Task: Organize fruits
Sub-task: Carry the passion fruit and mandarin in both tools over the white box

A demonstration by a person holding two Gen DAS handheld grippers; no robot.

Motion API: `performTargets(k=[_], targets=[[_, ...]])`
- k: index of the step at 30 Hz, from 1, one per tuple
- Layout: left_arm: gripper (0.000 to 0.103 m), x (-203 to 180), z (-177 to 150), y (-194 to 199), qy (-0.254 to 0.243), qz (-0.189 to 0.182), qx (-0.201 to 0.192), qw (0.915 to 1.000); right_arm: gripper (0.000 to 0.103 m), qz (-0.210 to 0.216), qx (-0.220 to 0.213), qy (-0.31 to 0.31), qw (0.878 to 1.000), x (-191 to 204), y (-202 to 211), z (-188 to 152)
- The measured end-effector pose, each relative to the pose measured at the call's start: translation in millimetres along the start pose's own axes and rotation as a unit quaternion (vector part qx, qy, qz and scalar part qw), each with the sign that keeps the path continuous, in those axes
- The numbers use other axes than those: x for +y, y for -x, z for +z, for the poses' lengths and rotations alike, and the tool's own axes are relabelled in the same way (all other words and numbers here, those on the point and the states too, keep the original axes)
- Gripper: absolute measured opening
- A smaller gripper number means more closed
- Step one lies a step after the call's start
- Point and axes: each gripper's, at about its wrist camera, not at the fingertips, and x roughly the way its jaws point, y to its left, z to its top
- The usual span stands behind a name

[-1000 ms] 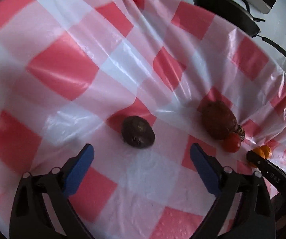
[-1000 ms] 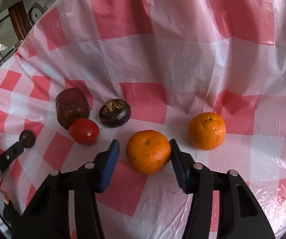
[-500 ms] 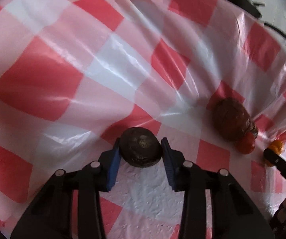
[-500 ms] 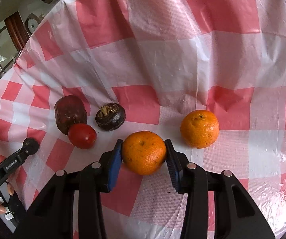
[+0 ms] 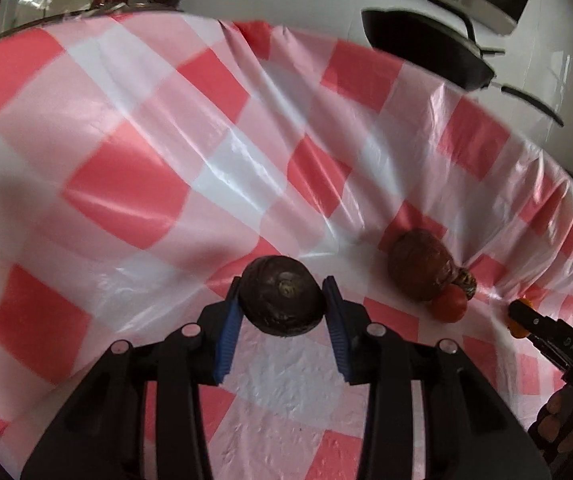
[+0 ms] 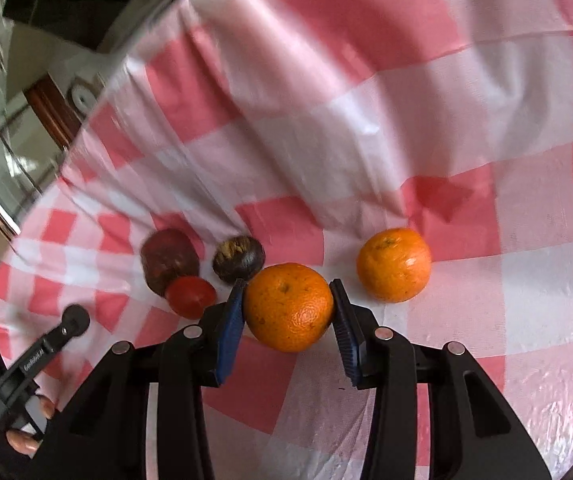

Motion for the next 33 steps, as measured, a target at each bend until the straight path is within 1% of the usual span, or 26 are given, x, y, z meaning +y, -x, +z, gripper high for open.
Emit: performTargets(k=[1,2,3,5,7,9,13,15,16,19,22,25,33], targets=[[0.040,1,2,4,0.003,-0.003,-0.001,1.0000,0.042,0.022,-0.007,-0.023,0.999,-5,13,-6],[0.040,3,-1,11,0.003,-0.005,-0.001,1.0000,0.042,0.033,-0.006,-0.038,0.999,-5,22,-11],[0.040,4,-5,17,0.002,-0.006,-0.001,1.0000,0.042,0.028,-0.010,-0.036,0.999,-2,32,-18],[0.040,2,-13,32,-0.006,-0.013,-0.001,0.9999,0.042,0.017,-0.019,-0.016,1.000,11,49,-28],[0.040,-1,-21,48,-0.021,-0.016,-0.008,0.9996,0.042,0.020,-0.022,0.003,1.000,27,71,-45],[0.040,-3,-31,68,-0.044,-0.016,-0.014,0.9988,0.042,0.013,-0.012,0.023,1.000,44,91,-67],[0.040,1,-52,103,-0.059,-0.022,-0.016,0.9979,0.042,-0.008,0.007,0.068,0.998,81,117,-112],[0.040,10,-68,127,-0.062,-0.015,-0.025,0.9977,0.042,-0.004,0.012,0.082,0.997,101,130,-132],[0.040,15,-74,136,-0.062,-0.012,-0.023,0.9977,0.042,0.003,0.015,0.089,0.996,111,138,-144],[0.040,33,-93,164,-0.056,-0.020,-0.016,0.9981,0.042,0.010,0.027,0.106,0.994,132,153,-170],[0.040,43,-109,187,-0.076,-0.008,-0.012,0.9970,0.042,0.008,0.044,0.132,0.990,151,163,-196],[0.040,55,-122,206,-0.096,0.007,-0.013,0.9953,0.042,0.014,0.057,0.145,0.988,162,171,-215],[0.040,86,-141,226,-0.104,0.030,-0.006,0.9941,0.042,0.027,0.076,0.189,0.979,198,178,-244]])
